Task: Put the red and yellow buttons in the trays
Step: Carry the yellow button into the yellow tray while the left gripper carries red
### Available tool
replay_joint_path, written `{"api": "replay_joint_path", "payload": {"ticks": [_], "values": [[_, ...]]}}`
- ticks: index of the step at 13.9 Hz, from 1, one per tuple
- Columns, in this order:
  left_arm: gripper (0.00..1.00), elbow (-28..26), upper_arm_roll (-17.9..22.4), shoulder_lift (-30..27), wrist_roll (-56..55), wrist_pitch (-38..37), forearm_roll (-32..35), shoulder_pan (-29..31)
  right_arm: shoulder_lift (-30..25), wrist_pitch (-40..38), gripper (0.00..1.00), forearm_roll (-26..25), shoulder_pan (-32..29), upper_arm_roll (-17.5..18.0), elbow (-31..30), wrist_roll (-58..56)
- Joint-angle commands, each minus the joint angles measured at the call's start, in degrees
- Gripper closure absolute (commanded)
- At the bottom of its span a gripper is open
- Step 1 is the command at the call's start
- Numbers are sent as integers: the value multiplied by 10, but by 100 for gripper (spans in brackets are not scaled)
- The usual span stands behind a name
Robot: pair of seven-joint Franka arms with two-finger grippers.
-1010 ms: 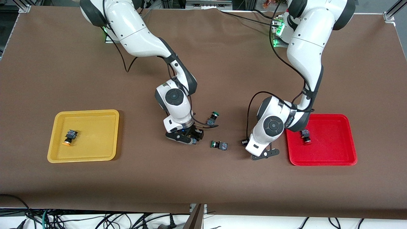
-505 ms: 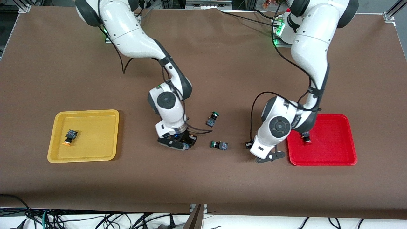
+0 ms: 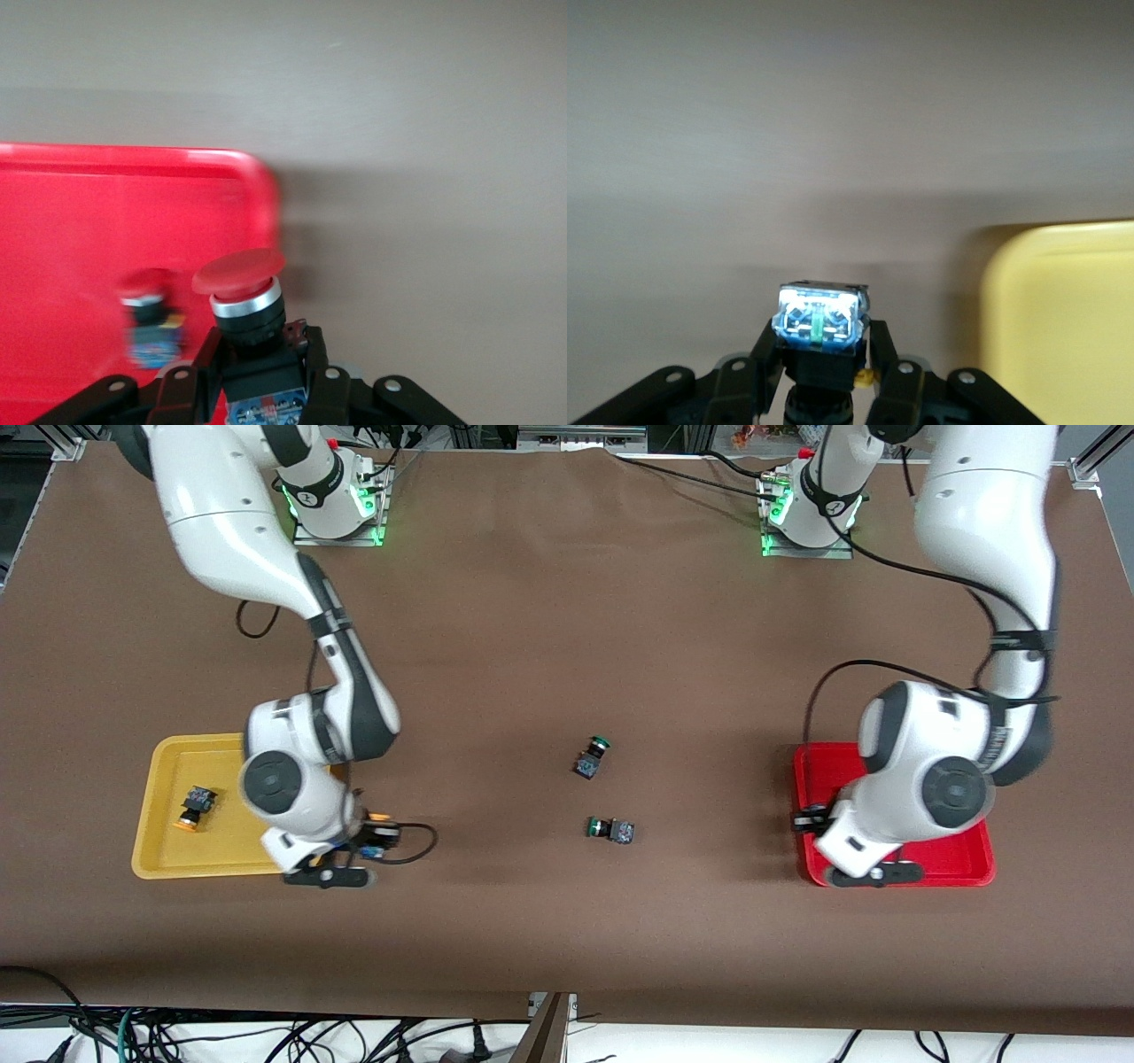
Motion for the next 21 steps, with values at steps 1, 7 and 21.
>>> {"api": "replay_joint_path", "payload": {"ticks": [1,7,21], "values": [[97,-36,-8,-14,118,3,12,62,-18,-5,100,7,-71,9,-43,-121],[97,-129,-8,-13,235,124,17,131,-27,-36,100,7,-141,9,-50,-195],[0,-216,-9,-87,275,203,17,142,-135,-131,0,12,-142,7,-68,-154]]}}
